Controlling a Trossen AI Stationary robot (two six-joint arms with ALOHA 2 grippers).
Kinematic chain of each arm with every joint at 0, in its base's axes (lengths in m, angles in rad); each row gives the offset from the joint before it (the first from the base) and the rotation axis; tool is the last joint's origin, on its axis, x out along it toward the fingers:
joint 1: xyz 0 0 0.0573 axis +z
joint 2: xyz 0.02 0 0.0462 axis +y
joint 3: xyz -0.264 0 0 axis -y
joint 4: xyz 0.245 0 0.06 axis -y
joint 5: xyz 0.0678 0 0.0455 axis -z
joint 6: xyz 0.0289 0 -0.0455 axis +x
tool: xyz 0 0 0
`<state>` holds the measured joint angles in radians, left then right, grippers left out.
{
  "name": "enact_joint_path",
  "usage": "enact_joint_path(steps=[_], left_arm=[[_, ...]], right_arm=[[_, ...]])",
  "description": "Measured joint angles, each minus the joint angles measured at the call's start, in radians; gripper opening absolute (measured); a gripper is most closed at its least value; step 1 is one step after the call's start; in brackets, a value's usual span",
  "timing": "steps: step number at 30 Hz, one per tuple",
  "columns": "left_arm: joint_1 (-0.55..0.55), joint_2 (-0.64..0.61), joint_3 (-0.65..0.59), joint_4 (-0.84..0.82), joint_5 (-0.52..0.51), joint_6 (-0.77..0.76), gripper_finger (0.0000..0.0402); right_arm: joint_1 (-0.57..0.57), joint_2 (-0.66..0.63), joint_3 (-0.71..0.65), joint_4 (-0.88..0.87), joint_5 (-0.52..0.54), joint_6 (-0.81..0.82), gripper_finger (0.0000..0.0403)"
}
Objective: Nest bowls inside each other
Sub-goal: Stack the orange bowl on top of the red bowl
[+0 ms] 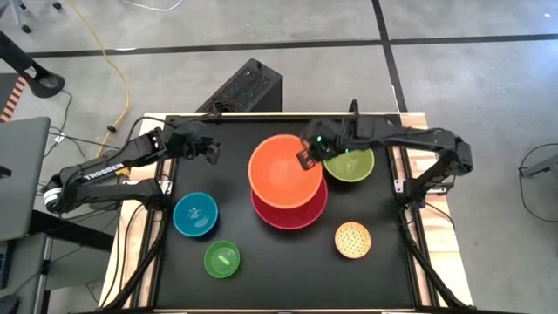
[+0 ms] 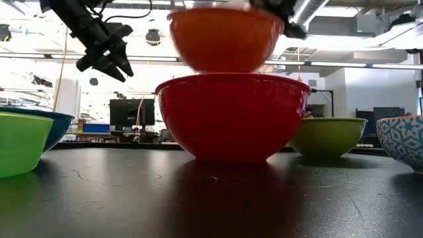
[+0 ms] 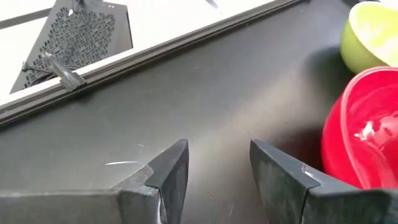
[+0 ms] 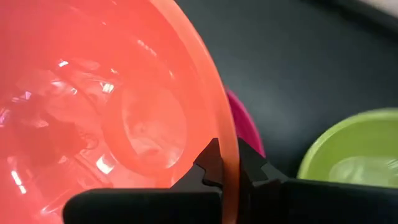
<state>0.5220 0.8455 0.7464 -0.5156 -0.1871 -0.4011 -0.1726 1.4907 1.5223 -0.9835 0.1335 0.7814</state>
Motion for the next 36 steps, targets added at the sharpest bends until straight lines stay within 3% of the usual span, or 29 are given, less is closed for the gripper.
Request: enact_joint_path(steps=[7,15,36], left_arm=[[0.000,0.025,0.000,0.046,0.010,-0.004,0.0160],[0.000,0.025,0.000,0.061,0.026,-0.054,0.0160],[-0.048,0.024,0.000,0.056,0.008,-0.081,0.0160]], right_arm=[[0.009,-0.047,-0.233,0.112,-0.030,0.133,0.0016],[0.038,-0.046,-0.361,0.261,-0.031,0.191,0.0016],[0.094,0.064,-0.386,0.316,-0.031,0.214,0.0023]])
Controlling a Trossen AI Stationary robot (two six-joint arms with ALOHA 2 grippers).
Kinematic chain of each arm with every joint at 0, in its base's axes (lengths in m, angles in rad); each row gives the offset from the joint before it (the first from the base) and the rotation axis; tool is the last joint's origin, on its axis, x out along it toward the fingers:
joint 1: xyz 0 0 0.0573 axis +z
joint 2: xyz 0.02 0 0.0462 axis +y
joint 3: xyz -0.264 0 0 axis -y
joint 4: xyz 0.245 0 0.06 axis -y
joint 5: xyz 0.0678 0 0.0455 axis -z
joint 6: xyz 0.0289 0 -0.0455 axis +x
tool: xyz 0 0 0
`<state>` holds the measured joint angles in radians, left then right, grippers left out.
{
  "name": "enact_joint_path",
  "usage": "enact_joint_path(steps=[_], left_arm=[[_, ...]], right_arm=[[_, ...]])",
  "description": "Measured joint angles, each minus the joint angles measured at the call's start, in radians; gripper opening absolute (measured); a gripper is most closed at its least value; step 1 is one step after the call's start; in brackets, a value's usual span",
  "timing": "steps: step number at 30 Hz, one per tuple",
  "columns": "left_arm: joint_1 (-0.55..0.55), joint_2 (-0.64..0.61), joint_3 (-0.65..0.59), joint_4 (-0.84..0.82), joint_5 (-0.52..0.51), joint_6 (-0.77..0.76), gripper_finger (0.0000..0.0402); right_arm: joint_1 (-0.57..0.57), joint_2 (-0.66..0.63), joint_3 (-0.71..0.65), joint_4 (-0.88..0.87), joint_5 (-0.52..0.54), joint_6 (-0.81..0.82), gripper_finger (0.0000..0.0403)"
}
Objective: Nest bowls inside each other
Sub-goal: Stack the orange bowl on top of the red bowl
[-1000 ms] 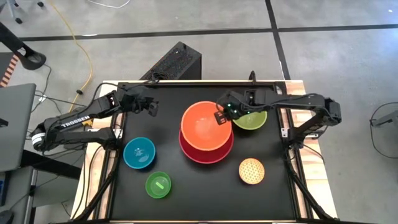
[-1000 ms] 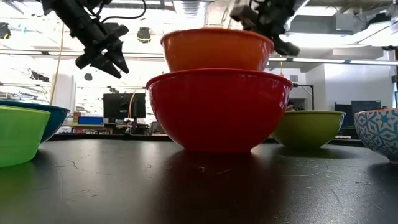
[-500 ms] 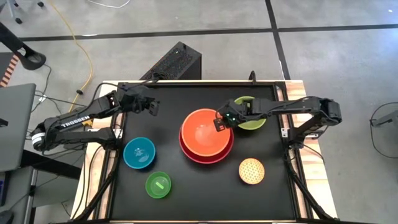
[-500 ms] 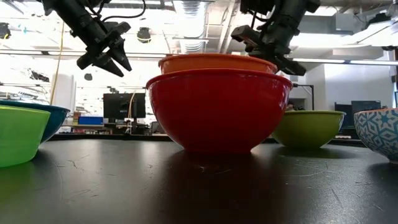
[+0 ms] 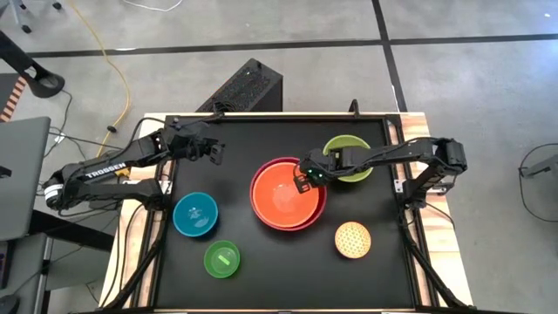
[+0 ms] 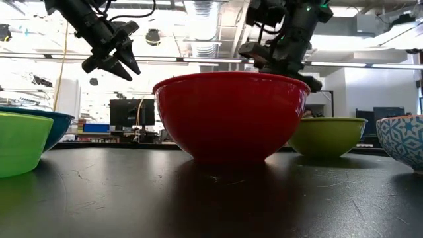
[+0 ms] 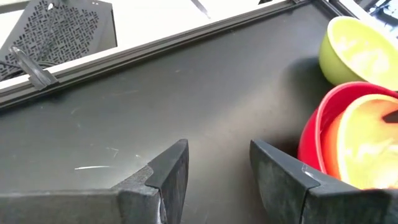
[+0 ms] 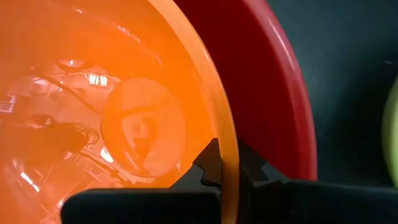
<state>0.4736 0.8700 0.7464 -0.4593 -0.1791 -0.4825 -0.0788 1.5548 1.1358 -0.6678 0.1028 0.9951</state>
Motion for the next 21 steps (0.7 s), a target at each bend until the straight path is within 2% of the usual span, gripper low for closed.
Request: enact_joint_path(steps=[11,21], left_arm=[[-0.025,0.000,0.000,-0.002,-0.017,-0.004,0.0160],[-0.025,0.000,0.000,0.001,-0.019,-0.004,0.0160]], right_arm=[[0.008,0.009,0.003,0.010,-0.001,0.003,0.0077],[0.005,0.008,0.104,-0.149,0.025,-0.039,0.0134]])
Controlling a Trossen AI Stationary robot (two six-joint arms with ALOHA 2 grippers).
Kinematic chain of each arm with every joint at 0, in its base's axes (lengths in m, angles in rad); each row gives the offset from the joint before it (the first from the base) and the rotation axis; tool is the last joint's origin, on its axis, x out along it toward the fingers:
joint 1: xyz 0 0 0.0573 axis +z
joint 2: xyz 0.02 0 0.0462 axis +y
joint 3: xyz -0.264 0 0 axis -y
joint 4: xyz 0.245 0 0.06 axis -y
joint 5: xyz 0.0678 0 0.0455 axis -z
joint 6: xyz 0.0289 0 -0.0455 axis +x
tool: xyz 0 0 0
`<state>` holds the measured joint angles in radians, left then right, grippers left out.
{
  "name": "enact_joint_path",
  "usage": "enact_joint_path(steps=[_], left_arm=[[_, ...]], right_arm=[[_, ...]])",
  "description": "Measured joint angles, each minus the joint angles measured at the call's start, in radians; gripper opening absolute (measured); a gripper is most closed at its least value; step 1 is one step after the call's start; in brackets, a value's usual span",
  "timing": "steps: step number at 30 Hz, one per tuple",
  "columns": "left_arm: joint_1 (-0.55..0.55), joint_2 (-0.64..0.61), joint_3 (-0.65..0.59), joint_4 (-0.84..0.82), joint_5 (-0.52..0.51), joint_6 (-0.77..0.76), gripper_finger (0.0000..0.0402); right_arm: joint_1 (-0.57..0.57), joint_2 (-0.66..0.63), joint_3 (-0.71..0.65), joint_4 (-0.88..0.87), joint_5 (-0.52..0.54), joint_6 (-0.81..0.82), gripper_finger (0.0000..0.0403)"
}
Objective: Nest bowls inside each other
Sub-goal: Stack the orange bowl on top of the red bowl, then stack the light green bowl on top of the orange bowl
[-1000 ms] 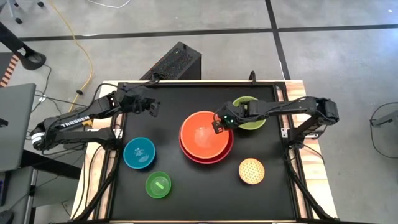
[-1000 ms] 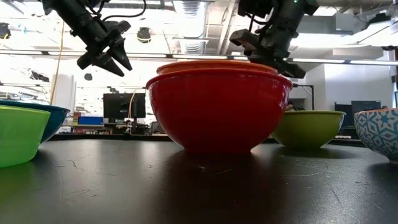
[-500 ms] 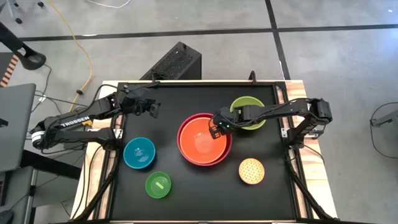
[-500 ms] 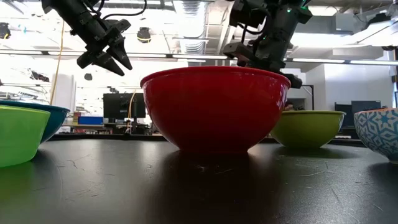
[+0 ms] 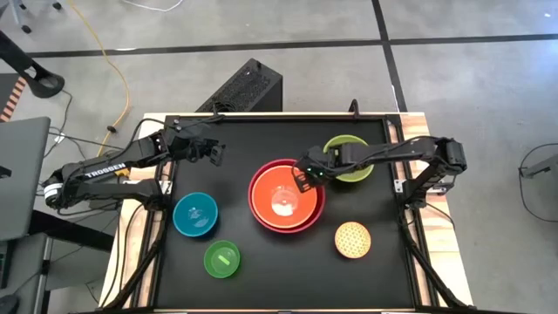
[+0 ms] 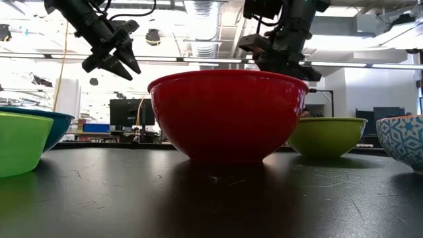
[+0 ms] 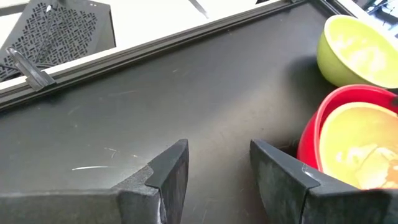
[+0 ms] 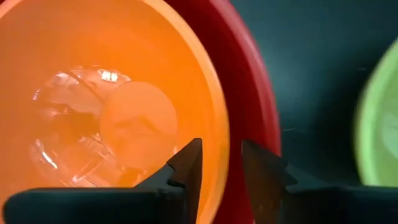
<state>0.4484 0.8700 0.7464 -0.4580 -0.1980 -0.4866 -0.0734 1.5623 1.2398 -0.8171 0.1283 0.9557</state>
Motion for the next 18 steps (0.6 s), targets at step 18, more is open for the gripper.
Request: enact_joint_path(steps=[18], left_arm=[[0.000,0.000,0.000,-0.002,0.003,-0.004,0.0160]], right_arm=[[-0.237,-0.196,0.106,-0.421,0.103,-0.196,0.0158]])
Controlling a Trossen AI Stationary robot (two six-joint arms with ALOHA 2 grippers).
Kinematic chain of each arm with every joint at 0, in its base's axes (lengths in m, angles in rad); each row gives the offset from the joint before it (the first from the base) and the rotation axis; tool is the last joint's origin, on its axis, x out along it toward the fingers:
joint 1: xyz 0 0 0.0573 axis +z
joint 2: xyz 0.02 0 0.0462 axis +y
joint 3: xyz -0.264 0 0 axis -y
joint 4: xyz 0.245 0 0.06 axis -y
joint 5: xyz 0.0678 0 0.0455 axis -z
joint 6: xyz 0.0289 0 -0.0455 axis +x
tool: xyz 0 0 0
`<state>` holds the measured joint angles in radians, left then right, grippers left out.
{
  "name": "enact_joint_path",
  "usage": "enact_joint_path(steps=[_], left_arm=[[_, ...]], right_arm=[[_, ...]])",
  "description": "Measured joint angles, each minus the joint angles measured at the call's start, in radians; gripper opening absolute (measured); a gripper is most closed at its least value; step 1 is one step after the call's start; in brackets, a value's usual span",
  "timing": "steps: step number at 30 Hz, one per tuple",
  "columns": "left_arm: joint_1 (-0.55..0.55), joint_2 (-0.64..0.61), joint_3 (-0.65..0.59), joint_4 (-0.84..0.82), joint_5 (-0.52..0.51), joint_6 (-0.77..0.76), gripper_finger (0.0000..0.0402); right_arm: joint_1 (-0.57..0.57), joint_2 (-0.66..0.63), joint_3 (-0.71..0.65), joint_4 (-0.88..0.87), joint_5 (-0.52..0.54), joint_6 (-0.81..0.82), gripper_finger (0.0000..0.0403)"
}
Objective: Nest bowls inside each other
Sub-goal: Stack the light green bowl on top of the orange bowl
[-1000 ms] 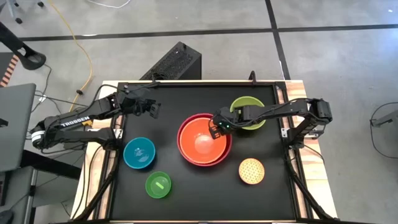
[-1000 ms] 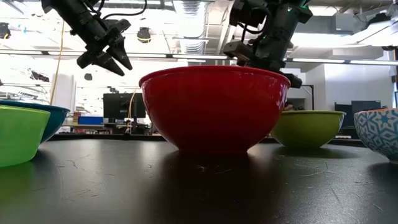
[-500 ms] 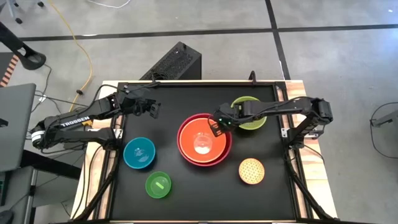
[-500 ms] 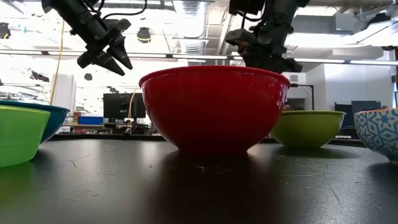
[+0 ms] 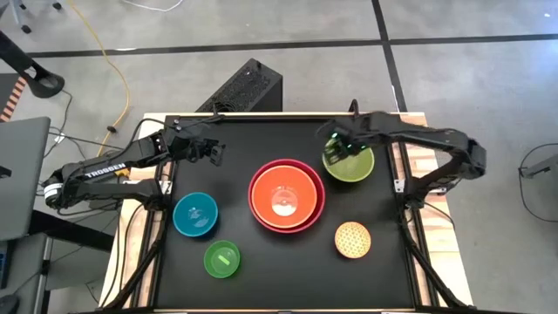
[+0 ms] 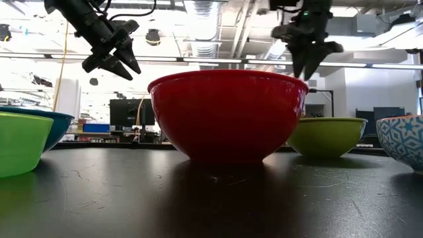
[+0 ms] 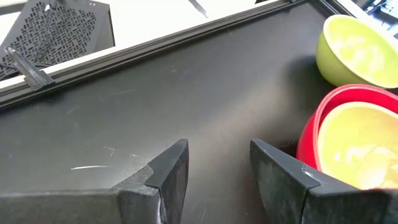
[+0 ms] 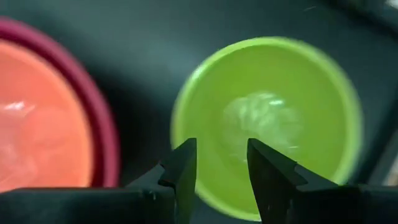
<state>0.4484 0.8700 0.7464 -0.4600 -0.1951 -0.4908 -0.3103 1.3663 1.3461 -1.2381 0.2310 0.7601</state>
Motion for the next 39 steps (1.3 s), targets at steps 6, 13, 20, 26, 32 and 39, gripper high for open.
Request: enact_joint_path(steps=[6,13,20,26,32,39], left_arm=[[0.000,0.000,0.000,-0.004,-0.002,0.000,0.0160],[0.000,0.000,0.000,-0.004,-0.014,-0.003,0.0160],[0.000,0.000,0.000,-0.005,-0.014,-0.027,0.0160],[0.000,0.000,0.000,-0.006,-0.014,-0.029,0.0160],[0.000,0.000,0.000,-0.006,-0.014,-0.039,0.0160],[0.000,0.000,0.000,-0.025,-0.014,-0.045,0.0160]], right_arm=[[-0.201,-0.125,-0.159,0.018,-0.012,-0.061,0.0159],[-0.388,-0.177,-0.377,0.128,-0.075,-0.115,0.0187],[-0.472,-0.175,-0.490,0.242,-0.112,-0.191,0.0236],[-0.521,-0.174,-0.560,0.306,-0.127,-0.247,0.0236],[-0.549,-0.174,-0.616,0.392,-0.180,-0.279,0.0183],[-0.556,-0.178,-0.616,0.444,-0.195,-0.301,0.0023]])
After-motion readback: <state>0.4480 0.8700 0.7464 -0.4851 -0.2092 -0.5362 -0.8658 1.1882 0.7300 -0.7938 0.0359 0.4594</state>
